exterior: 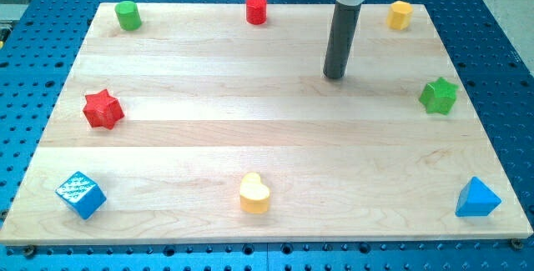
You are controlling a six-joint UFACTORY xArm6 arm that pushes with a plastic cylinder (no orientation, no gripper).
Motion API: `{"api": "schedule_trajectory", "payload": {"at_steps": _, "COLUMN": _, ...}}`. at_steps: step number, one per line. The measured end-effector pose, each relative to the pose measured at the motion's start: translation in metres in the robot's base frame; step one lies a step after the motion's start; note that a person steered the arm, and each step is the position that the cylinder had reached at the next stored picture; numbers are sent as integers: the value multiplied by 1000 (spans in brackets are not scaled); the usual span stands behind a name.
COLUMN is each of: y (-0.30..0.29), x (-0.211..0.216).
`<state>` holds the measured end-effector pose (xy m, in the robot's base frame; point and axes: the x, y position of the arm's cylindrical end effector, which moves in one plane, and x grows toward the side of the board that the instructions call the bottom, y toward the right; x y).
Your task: Move the heart towards the green star
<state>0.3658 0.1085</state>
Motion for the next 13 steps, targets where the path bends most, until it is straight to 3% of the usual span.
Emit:
{"api": "schedule_trajectory", "payload": {"at_steps": 5, "y": -17, "x": 2}}
{"api": "schedule_trajectory", "payload": {"at_steps": 7, "y": -116, "x": 23}}
{"api": "schedule_trajectory", "payload": {"at_steps": 10, "y": -162, "x": 177}}
{"api": "schedule_trajectory", "payload": {"at_steps": 13, "y": -156, "x": 252}}
